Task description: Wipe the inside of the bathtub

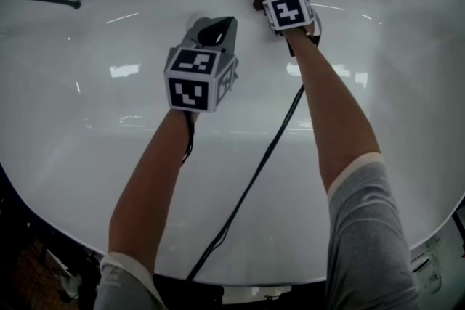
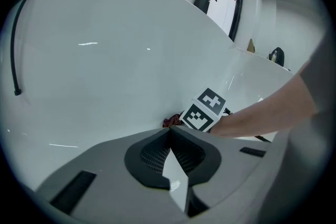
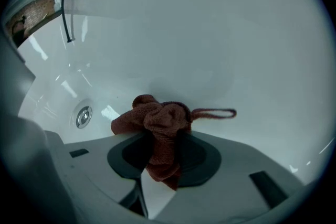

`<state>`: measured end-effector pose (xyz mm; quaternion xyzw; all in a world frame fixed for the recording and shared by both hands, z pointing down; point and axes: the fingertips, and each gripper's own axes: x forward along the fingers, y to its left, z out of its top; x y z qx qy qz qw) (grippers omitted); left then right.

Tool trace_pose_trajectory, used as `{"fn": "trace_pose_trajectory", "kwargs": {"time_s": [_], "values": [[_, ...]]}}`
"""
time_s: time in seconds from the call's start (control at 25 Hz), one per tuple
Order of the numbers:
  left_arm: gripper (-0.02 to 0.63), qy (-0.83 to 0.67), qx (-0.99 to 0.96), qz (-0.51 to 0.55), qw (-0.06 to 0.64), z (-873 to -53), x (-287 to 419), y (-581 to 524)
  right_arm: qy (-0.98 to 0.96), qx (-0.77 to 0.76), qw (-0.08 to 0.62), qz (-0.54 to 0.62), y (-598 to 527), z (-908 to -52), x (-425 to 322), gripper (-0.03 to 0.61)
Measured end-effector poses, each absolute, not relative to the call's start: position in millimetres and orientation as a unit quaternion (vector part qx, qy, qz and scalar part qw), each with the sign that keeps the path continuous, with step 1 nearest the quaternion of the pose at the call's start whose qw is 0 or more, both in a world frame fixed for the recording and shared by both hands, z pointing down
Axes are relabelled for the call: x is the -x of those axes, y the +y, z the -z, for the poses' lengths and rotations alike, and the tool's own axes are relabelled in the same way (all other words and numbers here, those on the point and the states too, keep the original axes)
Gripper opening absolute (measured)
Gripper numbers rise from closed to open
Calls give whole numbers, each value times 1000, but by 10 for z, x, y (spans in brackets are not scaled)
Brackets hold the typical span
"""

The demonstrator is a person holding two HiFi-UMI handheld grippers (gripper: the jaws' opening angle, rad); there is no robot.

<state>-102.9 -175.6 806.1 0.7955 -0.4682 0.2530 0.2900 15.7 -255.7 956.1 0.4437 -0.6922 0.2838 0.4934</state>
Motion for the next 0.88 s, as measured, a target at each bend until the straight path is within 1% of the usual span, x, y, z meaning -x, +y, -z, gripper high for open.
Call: {"fn": "trace_pose_trajectory", "kwargs": {"time_s": [0.36,0.56,0.64,0.76,0.88], "values": [[8,-460,-796,-254,301,-8091,1007,-1644,-702,-399,510,-295,-2157,-9698,-126,127],[8,-455,-800,-253,299,-8046,992,-1637,-651,-486,485,-323,-2252,-9634,-738,127],[8,-460,-797,-252,299,-8045,1037,-1642,-634,-502,487,-331,-2217,-9629,-803,127],[8,-472,-789,-252,300,-8068,1149,-1638,-645,-495,479,-331,-2223,-9651,-540,126],[8,-484,-782,-253,300,-8106,1286,-1612,-673,-456,472,-342,-2192,-9680,-27,127]]}}
